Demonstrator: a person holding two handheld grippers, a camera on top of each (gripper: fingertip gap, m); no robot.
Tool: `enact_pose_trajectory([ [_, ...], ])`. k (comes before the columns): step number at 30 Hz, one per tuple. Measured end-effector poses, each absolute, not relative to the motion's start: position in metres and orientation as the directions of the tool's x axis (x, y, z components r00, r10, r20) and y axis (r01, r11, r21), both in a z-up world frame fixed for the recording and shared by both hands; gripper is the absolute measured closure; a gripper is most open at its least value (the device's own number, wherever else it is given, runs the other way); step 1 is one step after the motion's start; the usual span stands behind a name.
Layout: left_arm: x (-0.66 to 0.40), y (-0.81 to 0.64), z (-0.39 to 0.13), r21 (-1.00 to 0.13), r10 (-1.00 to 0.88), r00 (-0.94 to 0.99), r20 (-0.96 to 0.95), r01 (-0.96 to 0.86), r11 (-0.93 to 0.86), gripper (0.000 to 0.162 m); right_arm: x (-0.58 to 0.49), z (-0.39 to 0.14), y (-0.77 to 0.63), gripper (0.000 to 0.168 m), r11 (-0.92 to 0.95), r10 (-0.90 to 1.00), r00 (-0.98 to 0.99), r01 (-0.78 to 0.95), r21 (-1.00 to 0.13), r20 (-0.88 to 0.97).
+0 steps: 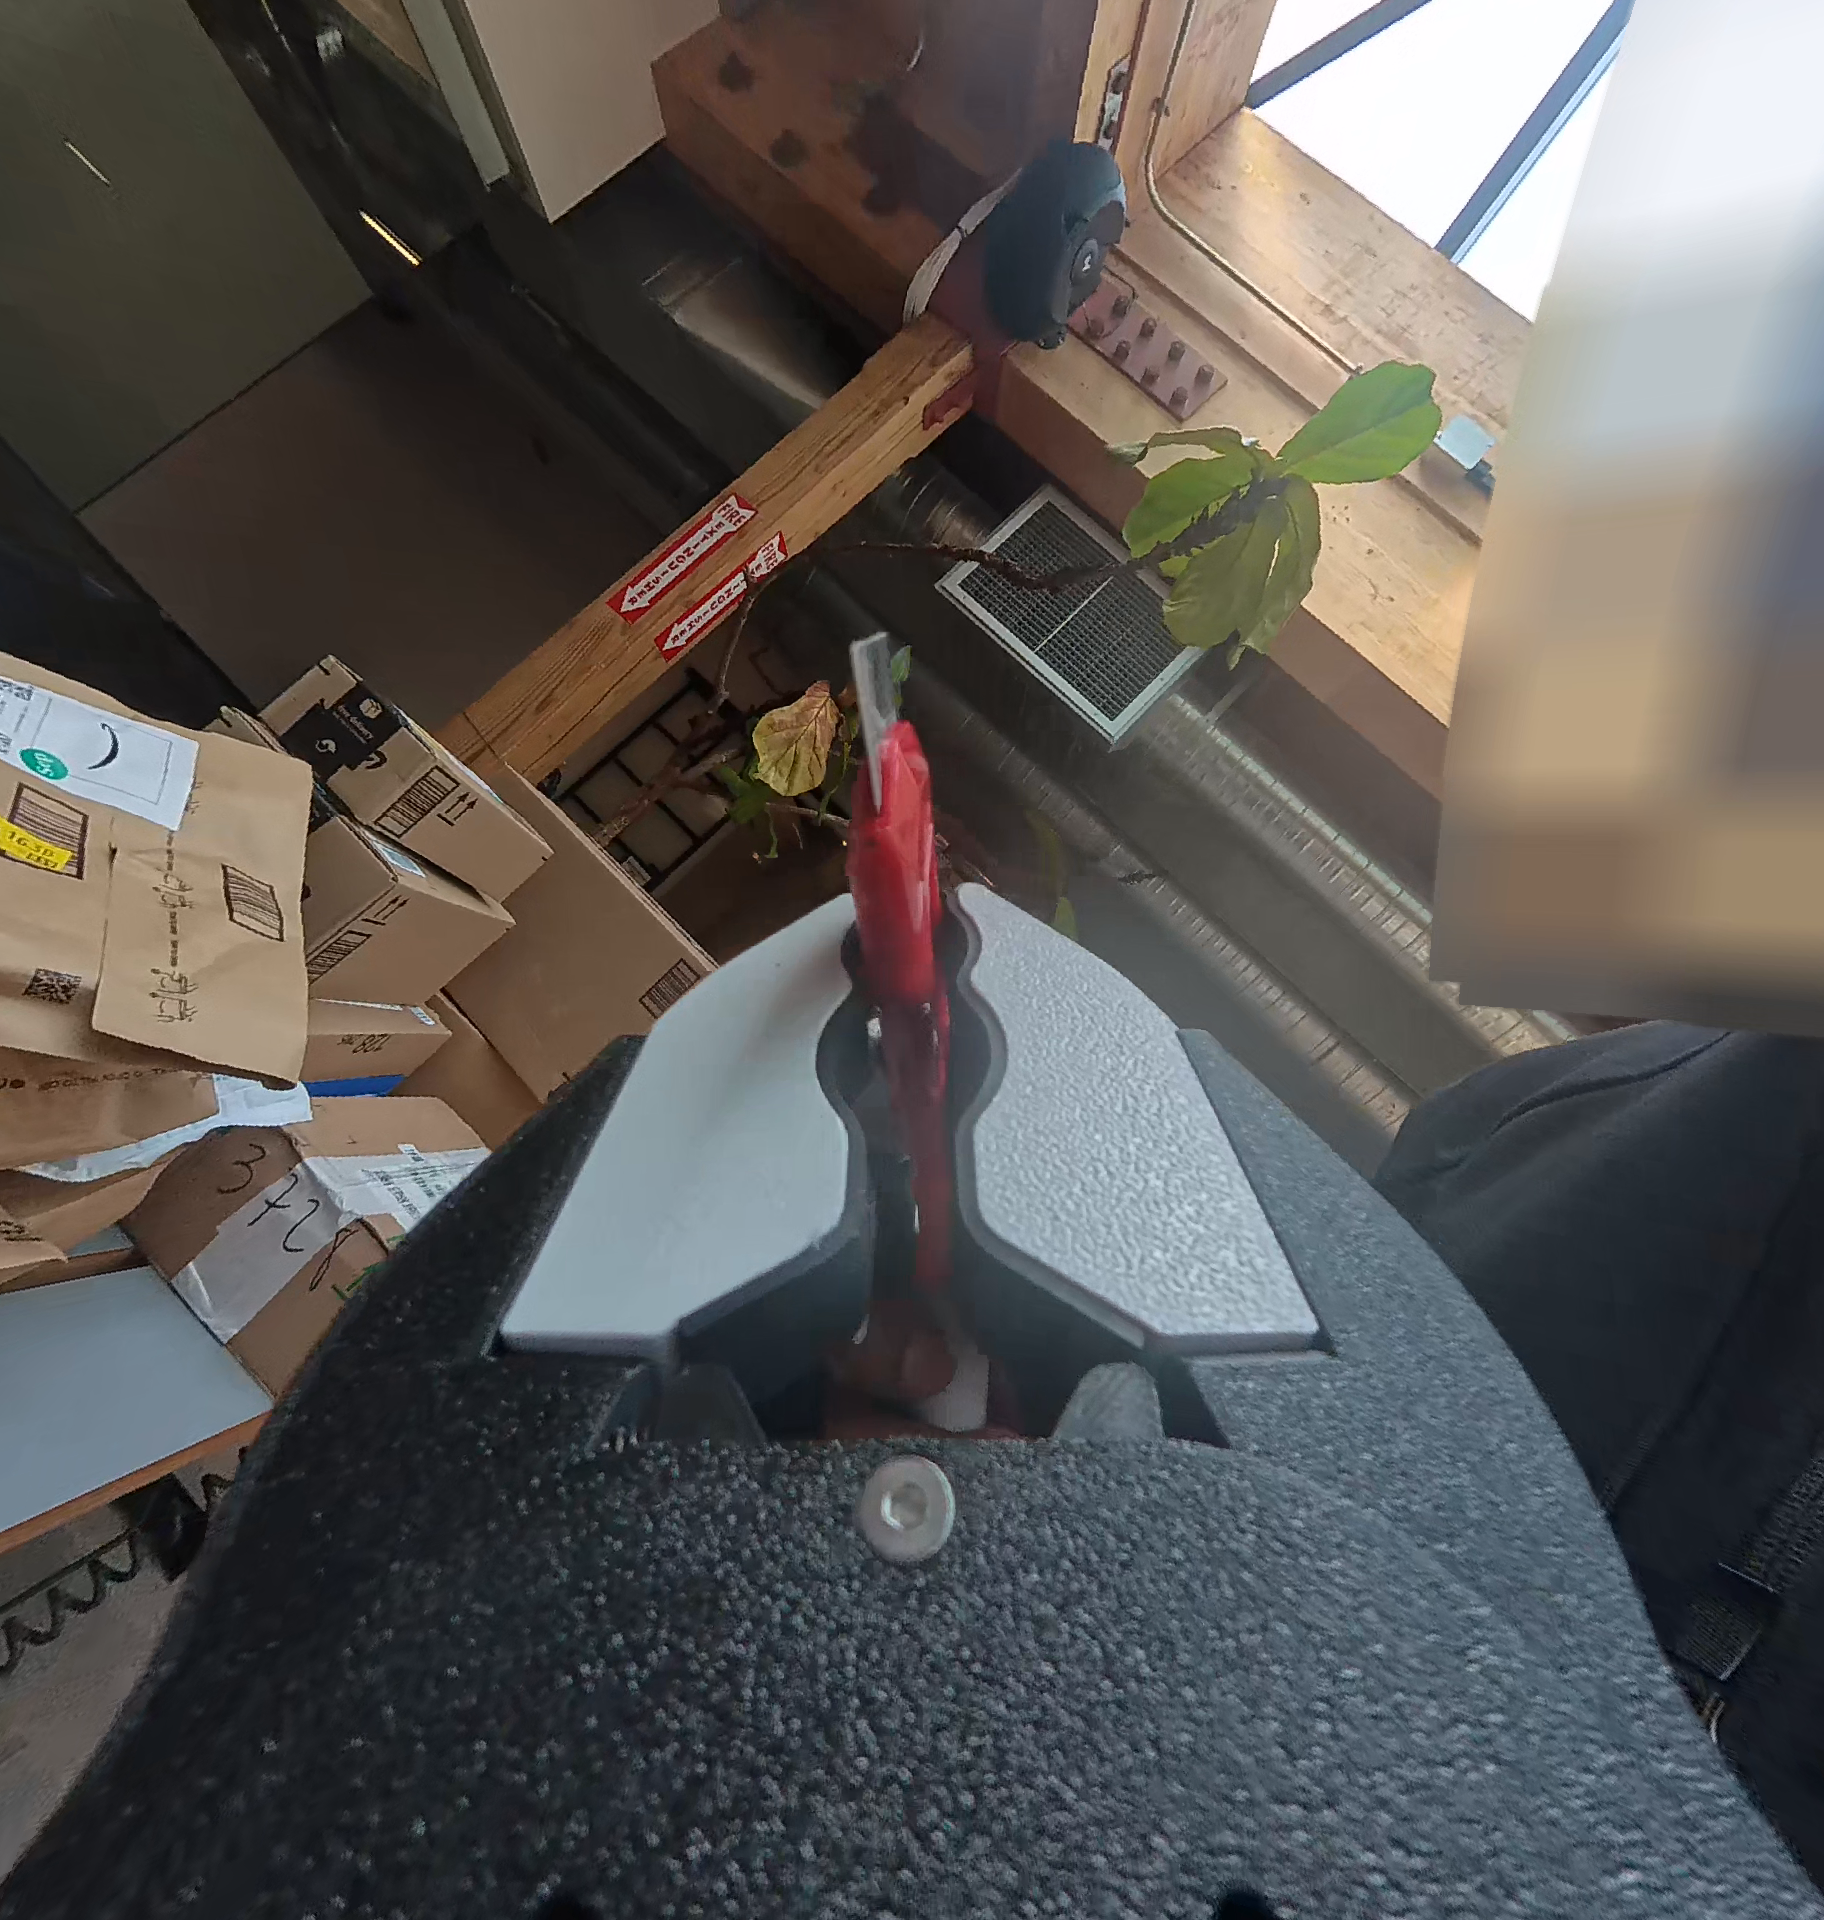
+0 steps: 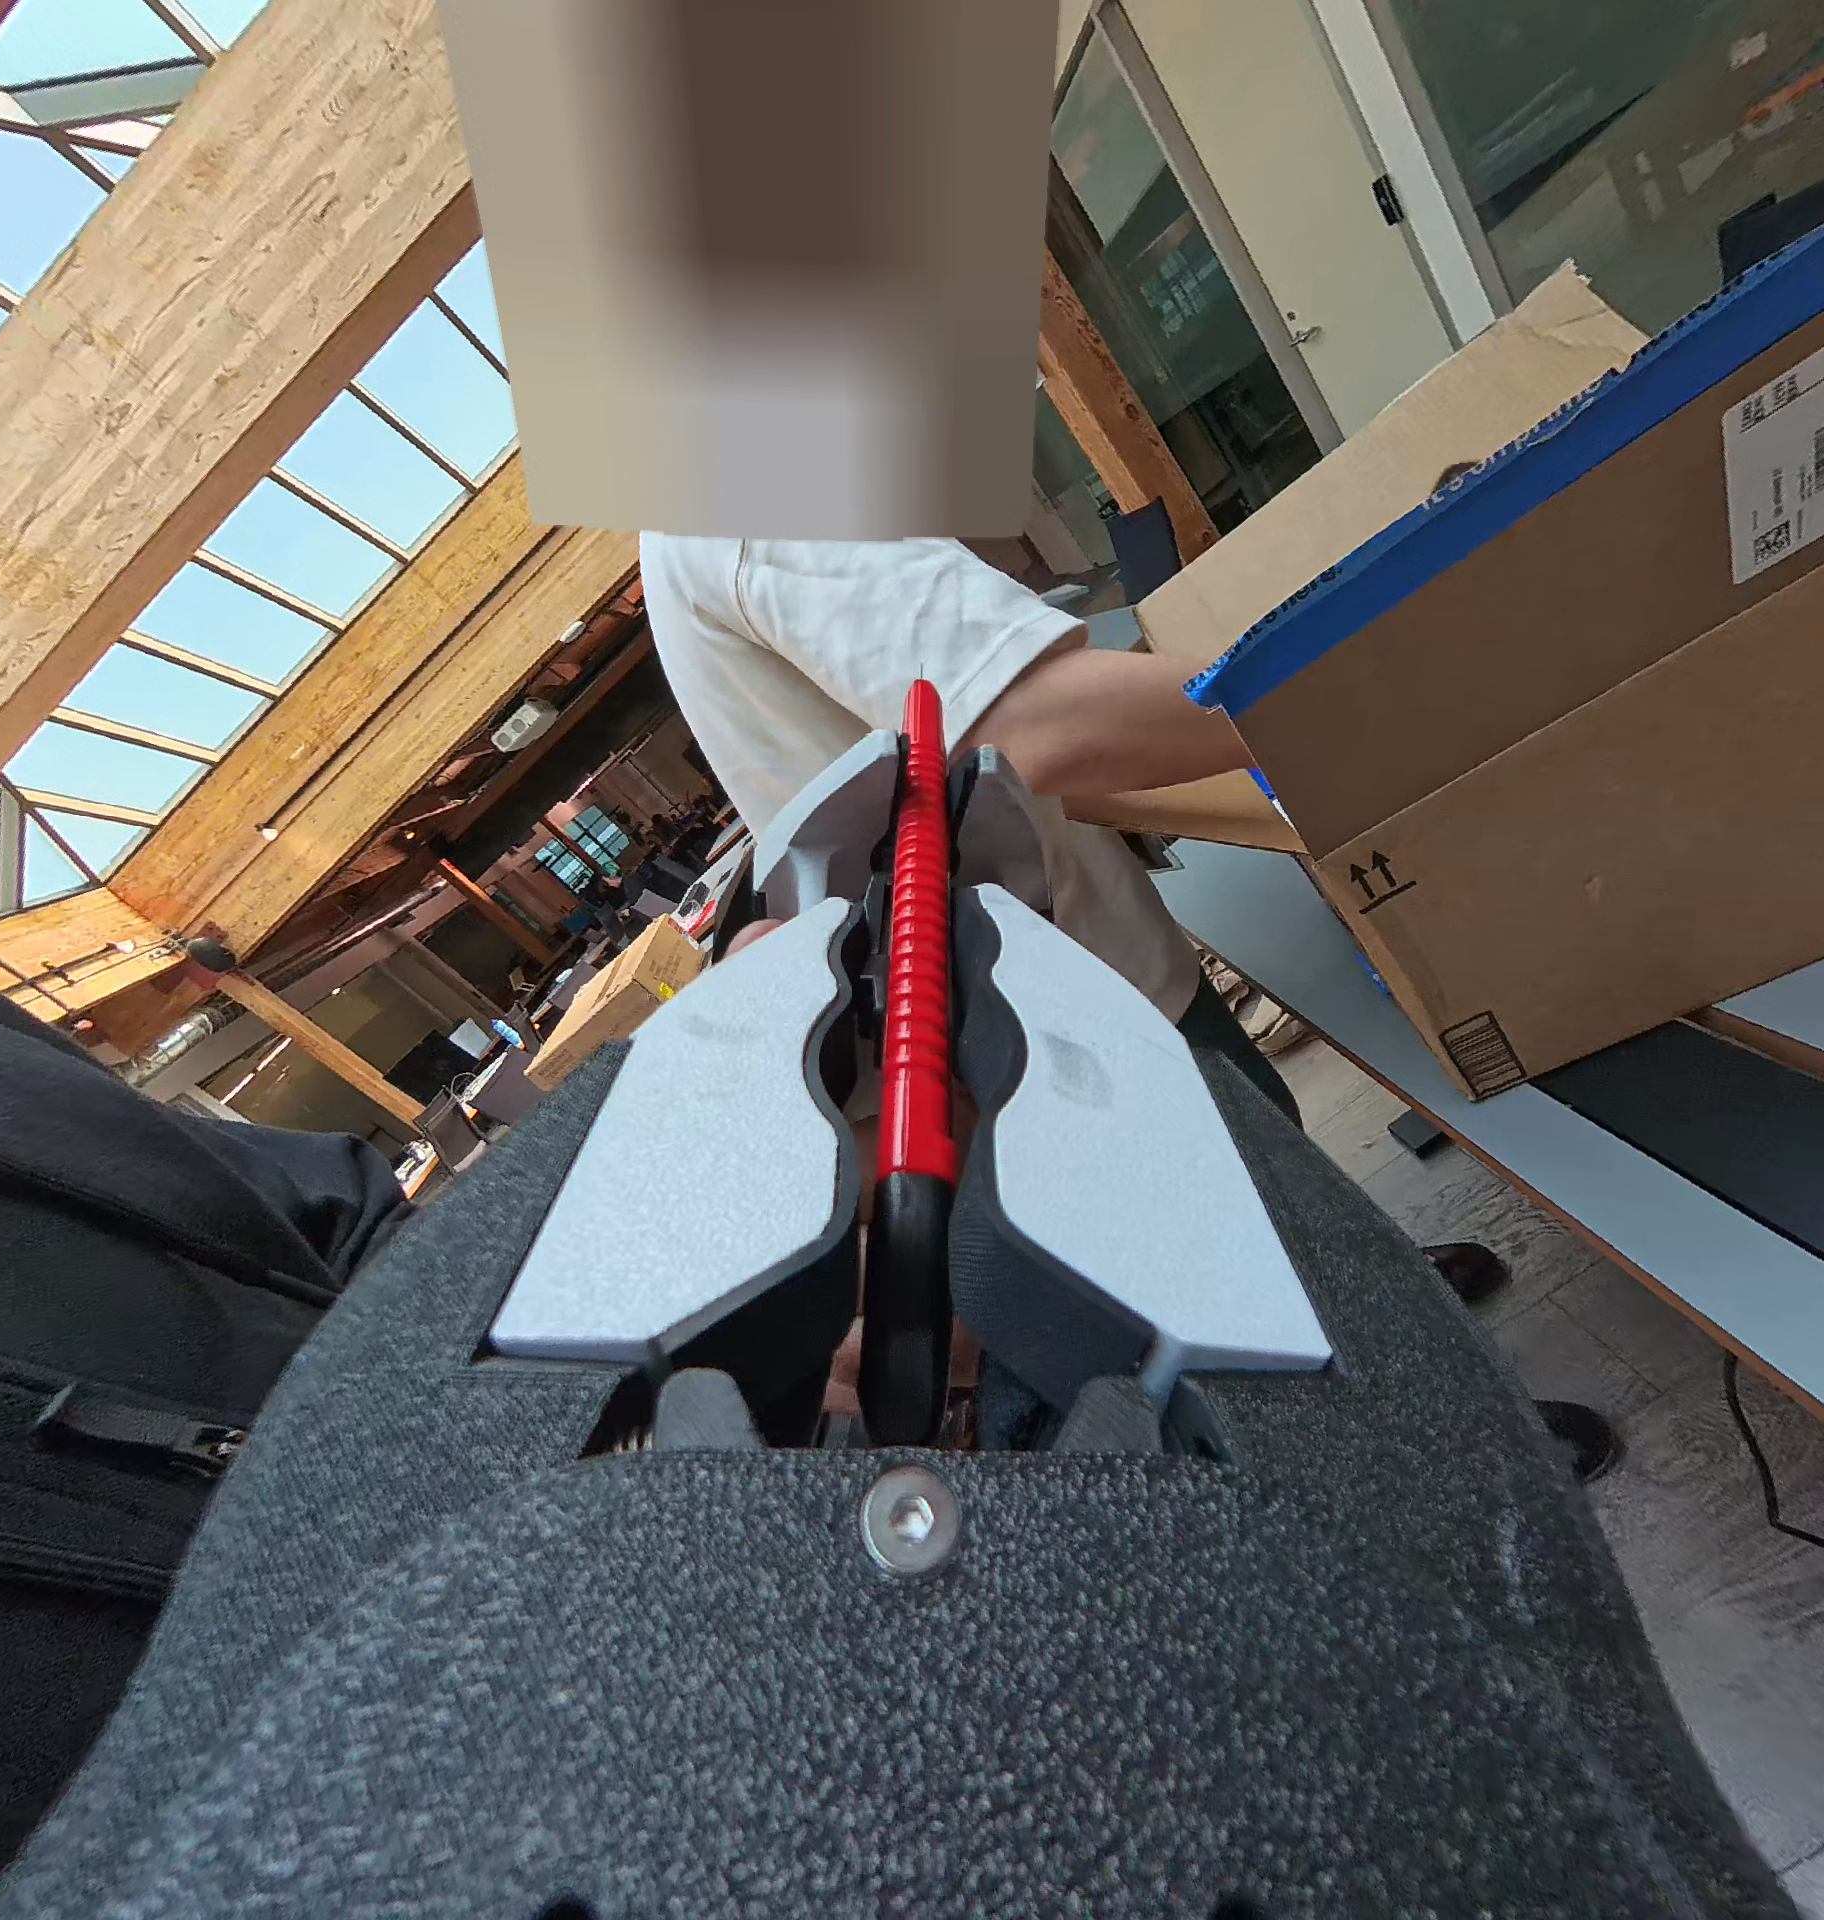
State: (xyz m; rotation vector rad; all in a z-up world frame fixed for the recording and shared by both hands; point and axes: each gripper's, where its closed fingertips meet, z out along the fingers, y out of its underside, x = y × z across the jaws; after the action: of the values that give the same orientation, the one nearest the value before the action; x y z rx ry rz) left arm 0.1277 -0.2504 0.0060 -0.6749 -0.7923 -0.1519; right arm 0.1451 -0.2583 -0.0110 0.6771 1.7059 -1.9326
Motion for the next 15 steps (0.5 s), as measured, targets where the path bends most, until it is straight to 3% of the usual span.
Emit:
enact_pose_trajectory([
  [15, 0.1298, -0.2471, 0.0036, -0.52, 0.169, 0.686, 0.708, 0.345, 0.781, 0.152, 0.1459, -0.0142, -0.2536, 0.152, -0.105, -0.015, -0.775, 0.63, -0.77, -0.632],
])
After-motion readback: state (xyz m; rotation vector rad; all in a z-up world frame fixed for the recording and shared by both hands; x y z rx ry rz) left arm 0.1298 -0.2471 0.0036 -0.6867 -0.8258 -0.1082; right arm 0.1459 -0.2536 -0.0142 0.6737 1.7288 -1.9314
